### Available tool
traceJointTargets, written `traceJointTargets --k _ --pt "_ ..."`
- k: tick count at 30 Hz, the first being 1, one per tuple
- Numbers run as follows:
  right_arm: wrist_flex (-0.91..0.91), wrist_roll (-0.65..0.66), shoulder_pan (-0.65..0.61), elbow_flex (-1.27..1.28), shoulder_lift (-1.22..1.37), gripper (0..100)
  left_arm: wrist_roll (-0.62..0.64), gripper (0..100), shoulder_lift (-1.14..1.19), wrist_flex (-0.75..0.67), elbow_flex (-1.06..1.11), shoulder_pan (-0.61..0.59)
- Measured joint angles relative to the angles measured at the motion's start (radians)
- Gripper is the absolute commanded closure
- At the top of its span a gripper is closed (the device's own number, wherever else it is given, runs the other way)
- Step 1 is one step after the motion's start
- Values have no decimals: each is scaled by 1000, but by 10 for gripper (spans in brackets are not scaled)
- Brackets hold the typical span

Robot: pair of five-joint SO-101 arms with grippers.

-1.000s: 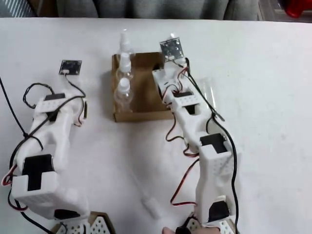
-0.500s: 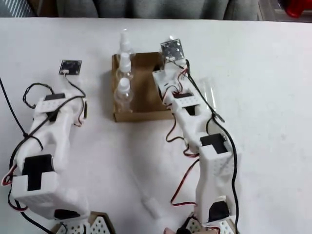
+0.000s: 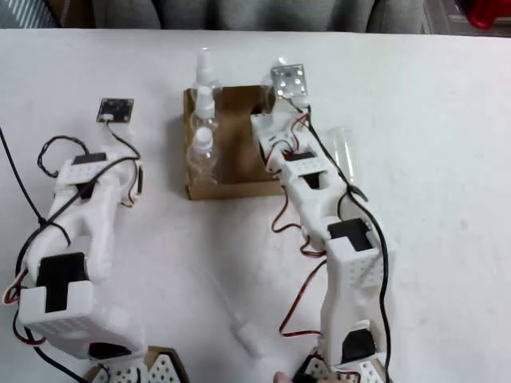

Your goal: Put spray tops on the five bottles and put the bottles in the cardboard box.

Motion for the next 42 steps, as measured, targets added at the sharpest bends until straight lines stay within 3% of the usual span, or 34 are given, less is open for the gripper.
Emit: traceJointTargets --k 12,20,29,36,42 --pt "-3 0 0 0 0 680 0 980 0 0 0 0" --pt "-152 0 0 32 0 680 0 980 0 0 0 0" --pt "-203 63 0 58 2 682 0 980 0 0 0 0" --pt "-204 232 0 95 0 682 0 980 0 0 0 0" --pt "-212 267 0 120 0 682 0 980 0 0 0 0"
